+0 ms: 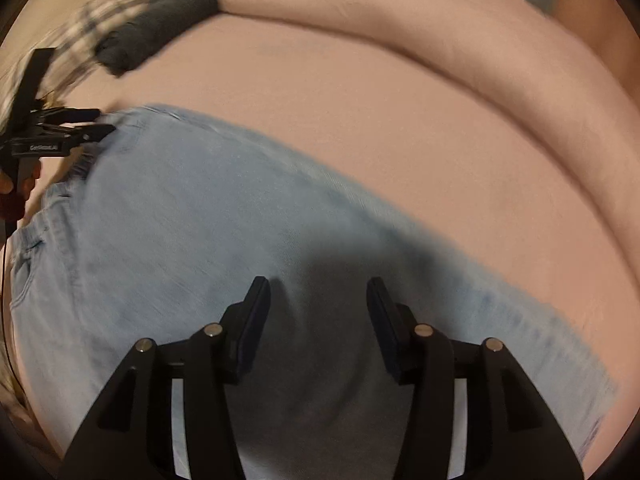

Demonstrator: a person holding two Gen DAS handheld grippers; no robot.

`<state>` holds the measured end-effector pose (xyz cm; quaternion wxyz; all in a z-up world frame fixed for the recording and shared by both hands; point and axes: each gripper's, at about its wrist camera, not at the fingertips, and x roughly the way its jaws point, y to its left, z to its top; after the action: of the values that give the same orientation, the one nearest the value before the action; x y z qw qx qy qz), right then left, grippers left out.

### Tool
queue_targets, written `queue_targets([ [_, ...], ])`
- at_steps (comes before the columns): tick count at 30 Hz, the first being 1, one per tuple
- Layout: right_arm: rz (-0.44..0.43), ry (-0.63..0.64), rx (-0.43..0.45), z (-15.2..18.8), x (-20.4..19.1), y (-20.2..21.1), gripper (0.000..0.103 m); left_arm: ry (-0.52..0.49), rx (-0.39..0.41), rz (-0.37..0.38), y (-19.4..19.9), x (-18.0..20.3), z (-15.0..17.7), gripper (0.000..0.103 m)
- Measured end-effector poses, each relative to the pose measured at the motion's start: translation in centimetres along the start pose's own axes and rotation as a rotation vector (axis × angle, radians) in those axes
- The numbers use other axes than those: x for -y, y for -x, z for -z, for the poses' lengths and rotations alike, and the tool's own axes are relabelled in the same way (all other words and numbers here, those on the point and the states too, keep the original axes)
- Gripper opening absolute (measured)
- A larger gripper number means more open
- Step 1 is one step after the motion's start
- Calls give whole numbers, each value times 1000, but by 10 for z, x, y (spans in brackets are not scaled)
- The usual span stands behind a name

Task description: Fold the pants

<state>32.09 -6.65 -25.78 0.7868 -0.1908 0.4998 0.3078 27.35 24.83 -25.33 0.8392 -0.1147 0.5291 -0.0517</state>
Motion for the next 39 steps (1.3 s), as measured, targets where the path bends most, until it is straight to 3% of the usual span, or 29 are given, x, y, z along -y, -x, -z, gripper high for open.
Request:
queue_targets([
  [1,8,36,19,-7,-4,2,64,27,-14,42,-3,-1,0,89],
  [3,31,85,39,-23,-5,-6,73,53,-7,43,-9,0,-6,88],
  [6,49,94,-26,-42,-3,-27,73,119,13,74,-14,-9,-22,65],
  [7,46,87,-55,-41,1,-33,73,138,10,87,-16,-12,-25,46],
  [10,-26,46,-137,-47,13,-57,73,125,-5,86,-21,-7,-30,43],
  [11,-45,38,-141,-47,15,-57,68,99,-2,67,-20,-1,-29,41],
  [13,-48,46,-143,-48,15,-52,41,67,15,46,-14,7,-20,39],
  [14,-33,70,-141,-49,14,-49,12,67,27,45,-12,9,-21,38],
  [18,41,182,-123,-33,-5,-21,6,27,124,57,11,13,-20,36],
  [23,149,196,76,-29,-21,54,6,-120,288,43,74,28,-4,36],
  [25,195,230,157,-17,-37,94,6,-204,366,23,104,40,13,36],
  [27,236,283,227,16,-62,139,7,-271,436,31,129,46,37,36],
  [31,241,375,286,85,-98,186,7,-375,473,29,147,42,93,36],
  [35,154,464,248,145,-142,181,7,-407,424,6,144,24,145,36],
  [39,58,510,134,190,-186,143,7,-414,362,-24,129,20,173,36],
])
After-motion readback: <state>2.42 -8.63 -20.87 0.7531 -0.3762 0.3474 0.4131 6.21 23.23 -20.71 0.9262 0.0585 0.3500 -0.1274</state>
